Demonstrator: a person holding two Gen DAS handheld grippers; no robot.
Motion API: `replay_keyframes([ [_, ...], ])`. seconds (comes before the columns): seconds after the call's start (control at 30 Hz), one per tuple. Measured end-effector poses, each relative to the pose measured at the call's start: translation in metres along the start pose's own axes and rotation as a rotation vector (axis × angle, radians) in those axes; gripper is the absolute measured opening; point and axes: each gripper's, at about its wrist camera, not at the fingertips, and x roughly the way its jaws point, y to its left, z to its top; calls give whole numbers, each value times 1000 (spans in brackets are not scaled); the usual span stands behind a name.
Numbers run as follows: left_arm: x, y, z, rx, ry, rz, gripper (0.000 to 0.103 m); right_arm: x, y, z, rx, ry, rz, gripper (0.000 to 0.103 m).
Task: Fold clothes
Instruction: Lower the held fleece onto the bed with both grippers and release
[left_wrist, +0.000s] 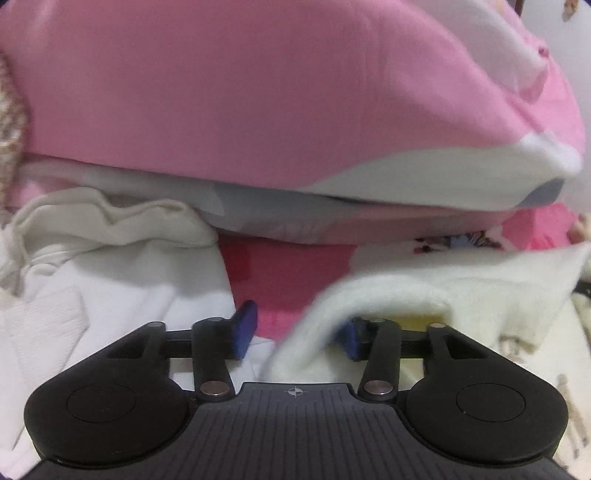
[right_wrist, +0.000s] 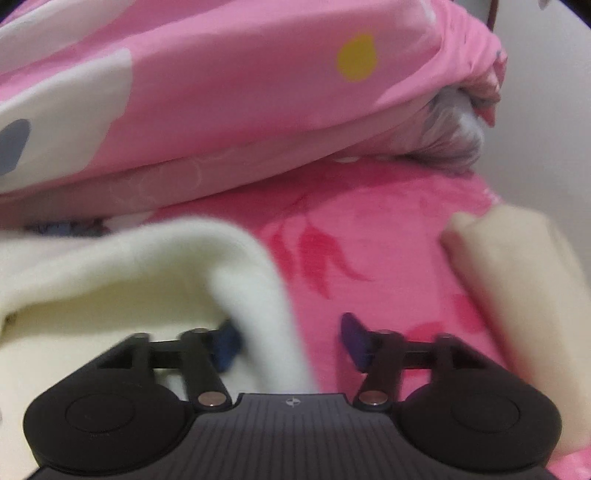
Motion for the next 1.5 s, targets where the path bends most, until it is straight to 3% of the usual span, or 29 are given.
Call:
replay_keyframes([
  [0.1,-23,-2,-4,9,-2,-28,66,-32,-10,-2,25,-9,17,73],
  [0.27,-65,-17,-28,84,-29,-63,68,-92,6,2,-29,-82,52,73],
  [0.33,-81,-23,-37,113,-39,-77,68,-122,30,4,-74,-157,132,69],
  [0.4,-98,-29,-47,143,-50,-90,68,-137,59,4,-111,-169,284,58],
  [0.53,-118,-38,-70,196,-69,-97,65,-113,128,0,-157,0,503,38],
  [0.57,-119,-39,-77,208,-80,-89,65,-99,143,0,-172,38,504,31],
  [0.67,-119,-34,-89,210,-96,-62,64,-55,173,8,-171,108,483,26],
  [0.73,-117,-27,-93,192,-94,-55,64,-37,182,25,-148,72,462,18],
  [0.83,-114,-21,-96,176,-101,-54,61,-21,190,54,-106,1,420,17],
  [0.93,-112,-19,-97,168,-117,-62,62,4,187,81,32,-21,438,17],
  [1.1,-109,-18,-95,154,-130,-43,65,50,183,89,239,79,458,16],
  [1.23,-107,-19,-94,142,-140,-26,65,33,175,94,240,124,474,20],
  [1.33,-105,-13,-93,105,-142,-17,65,-5,159,89,225,113,505,30],
  [1.43,-102,-2,-92,50,-133,-13,65,-48,147,79,159,11,505,30],
  [1.5,-99,2,-94,26,-121,-14,65,-55,148,78,110,-36,465,30],
])
